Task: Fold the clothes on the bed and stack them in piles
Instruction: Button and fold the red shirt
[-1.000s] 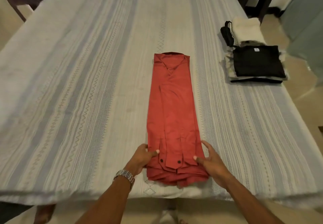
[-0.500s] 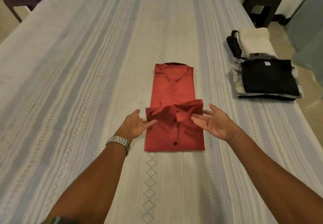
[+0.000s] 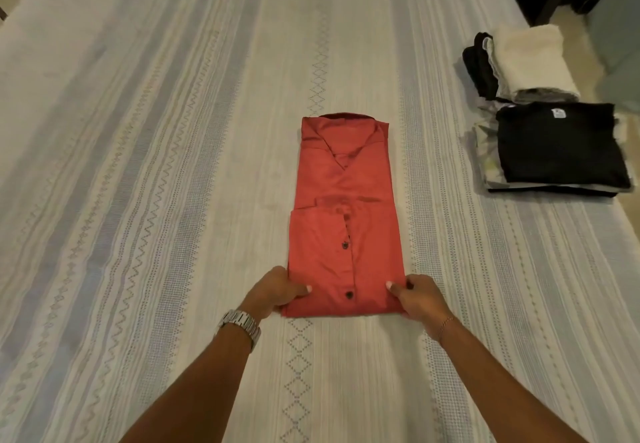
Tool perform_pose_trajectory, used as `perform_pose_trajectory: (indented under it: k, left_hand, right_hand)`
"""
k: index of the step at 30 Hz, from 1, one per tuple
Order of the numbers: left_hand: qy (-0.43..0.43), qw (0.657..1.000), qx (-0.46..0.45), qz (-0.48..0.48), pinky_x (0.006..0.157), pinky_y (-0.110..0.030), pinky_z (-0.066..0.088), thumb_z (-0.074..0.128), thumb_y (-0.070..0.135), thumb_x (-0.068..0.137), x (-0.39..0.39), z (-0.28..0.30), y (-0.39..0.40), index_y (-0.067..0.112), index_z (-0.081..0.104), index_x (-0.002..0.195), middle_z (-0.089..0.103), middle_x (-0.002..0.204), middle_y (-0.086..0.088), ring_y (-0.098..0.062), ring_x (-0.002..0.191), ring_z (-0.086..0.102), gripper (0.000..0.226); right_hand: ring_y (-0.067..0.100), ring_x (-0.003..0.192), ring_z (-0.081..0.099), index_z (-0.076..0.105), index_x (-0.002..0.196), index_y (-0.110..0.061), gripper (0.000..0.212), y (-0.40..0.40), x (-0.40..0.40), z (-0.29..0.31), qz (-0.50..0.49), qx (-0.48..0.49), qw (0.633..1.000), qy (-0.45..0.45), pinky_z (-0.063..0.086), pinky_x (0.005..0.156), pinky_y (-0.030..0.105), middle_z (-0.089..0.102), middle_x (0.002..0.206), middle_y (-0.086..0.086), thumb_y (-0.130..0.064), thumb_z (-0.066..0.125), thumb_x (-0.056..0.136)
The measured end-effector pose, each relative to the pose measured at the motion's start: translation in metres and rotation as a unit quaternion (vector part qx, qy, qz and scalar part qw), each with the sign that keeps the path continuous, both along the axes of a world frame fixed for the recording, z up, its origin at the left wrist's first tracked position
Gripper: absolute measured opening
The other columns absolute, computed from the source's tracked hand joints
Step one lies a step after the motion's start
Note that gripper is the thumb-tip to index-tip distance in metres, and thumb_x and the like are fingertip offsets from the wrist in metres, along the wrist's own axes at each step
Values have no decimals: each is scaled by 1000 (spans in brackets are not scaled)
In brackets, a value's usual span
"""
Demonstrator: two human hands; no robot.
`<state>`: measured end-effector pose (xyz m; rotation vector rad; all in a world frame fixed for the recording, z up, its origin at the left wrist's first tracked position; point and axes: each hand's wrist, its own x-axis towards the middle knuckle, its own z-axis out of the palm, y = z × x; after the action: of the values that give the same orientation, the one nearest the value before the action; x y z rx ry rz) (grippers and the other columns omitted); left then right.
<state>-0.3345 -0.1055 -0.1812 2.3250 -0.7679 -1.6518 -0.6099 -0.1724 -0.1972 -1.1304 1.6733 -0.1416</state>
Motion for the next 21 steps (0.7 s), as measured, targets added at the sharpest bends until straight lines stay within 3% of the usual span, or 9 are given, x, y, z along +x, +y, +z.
perform_pose_trajectory:
  k: [3, 6, 8, 10, 12, 13, 16, 18, 21]
  left_hand:
    - [-4, 1000, -15, 8, 74, -42, 63, 71, 24, 95, -5, 3, 14, -2, 65, 118, 71, 107, -15, -30, 91, 72, 36]
    - [21, 997, -59, 43, 71, -43, 64, 68, 21, 97, -12, 9, 37, -3, 64, 114, 72, 101, -18, -27, 75, 74, 30]
    - [18, 992, -109, 68, 61, -33, 62, 69, 20, 96, -24, 22, 61, 3, 55, 120, 70, 106, -19, -21, 70, 72, 32]
    - [62, 975, -180, 117, 58, -29, 60, 70, 16, 96, -37, 36, 85, 18, 41, 132, 71, 106, -21, -20, 68, 74, 46]
    - [122, 956, -229, 138, 61, -30, 60, 70, 14, 95, -49, 51, 106, 37, 36, 139, 74, 104, -17, -26, 77, 77, 59]
    - [142, 950, -235, 150, 62, -32, 61, 71, 15, 95, -52, 55, 113, 39, 45, 137, 74, 107, -16, -30, 80, 77, 55]
    - [196, 937, -213, 197, 66, -34, 62, 75, 18, 88, -55, 80, 121, 16, 77, 108, 73, 107, -26, -34, 78, 75, 20]
    - [241, 928, -198, 204, 71, -32, 62, 76, 22, 84, -50, 94, 119, 2, 76, 104, 72, 104, -28, -30, 81, 74, 28]
    - [300, 906, -230, 192, 78, -29, 61, 73, 14, 84, -40, 115, 106, -4, 69, 118, 72, 112, -26, -29, 96, 74, 38]
  right_hand:
    - [24, 71, 62, 62, 75, -3, 31, 7, -8, 3, -6, -33, 999, -4, 55, 69, 40, 67, 77, 12, -26, 77, 91]
    - [22, 73, 60, 57, 74, -10, 30, 17, -15, 8, 1, -51, 999, -14, 49, 68, 35, 64, 77, 7, -24, 78, 90]
    - [24, 83, 66, 60, 88, -10, 25, 32, -22, 17, -7, -45, 999, -27, 55, 76, 38, 69, 90, 7, -25, 80, 88]
    - [24, 89, 70, 54, 111, -18, 37, 50, -33, 28, -24, -44, 998, -47, 60, 79, 41, 70, 100, 7, -26, 81, 87]
    - [25, 80, 74, 48, 122, -34, 44, 69, -46, 49, -6, -56, 995, -82, 61, 67, 37, 73, 96, 7, -24, 77, 90]
    - [25, 78, 75, 51, 122, -37, 40, 74, -52, 57, 4, -58, 993, -105, 60, 62, 35, 75, 94, 7, -22, 75, 93]
    - [26, 85, 75, 76, 105, -24, 14, 85, -66, 91, 4, -44, 985, -166, 62, 65, 37, 76, 101, 8, -15, 69, 96]
    - [21, 83, 73, 79, 98, -10, 11, 82, -73, 111, -23, -10, 979, -204, 63, 70, 35, 76, 101, 11, -15, 70, 96]
    - [21, 88, 72, 72, 110, 6, 27, 65, -76, 143, -68, 54, 939, -333, 62, 77, 28, 74, 106, 16, -15, 70, 93]
